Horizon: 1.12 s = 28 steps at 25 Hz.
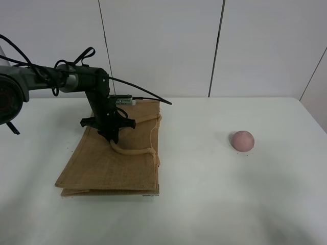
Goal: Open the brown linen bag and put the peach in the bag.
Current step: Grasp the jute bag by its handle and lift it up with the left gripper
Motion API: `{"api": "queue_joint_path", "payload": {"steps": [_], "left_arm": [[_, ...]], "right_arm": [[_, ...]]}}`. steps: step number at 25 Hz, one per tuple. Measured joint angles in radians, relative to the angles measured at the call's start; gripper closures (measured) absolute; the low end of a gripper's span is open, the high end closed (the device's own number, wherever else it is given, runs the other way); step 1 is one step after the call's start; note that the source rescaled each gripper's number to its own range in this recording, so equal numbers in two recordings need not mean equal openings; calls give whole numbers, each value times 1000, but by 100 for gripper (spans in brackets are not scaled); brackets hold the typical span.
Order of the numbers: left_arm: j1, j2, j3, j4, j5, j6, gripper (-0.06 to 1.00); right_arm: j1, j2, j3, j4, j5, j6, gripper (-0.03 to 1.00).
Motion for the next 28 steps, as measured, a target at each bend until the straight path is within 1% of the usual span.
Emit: {"api": "queue_joint_path", "payload": {"steps": [2,7,11,13,17,24,28], "left_arm": [[0,1,-23,4,29,0,93],[0,-42,-118,12,157,18,94],[0,-127,-241,14,255,37,94],[0,-175,-303,14,288,46,94],[0,-276,-370,14,289,56,94],[0,-456,-377,11,291,74,94],[0,-527,-377,11,291,79,94]], "right_arm": [[0,0,0,0,0,0,-3],[0,0,0,0,0,0,-3],[0,0,0,0,0,0,-3],[0,0,0,0,0,0,-3],[0,0,0,2,0,0,-3],[0,0,0,5,0,0,-3],[0,0,0,9,0,0,-3]]}}
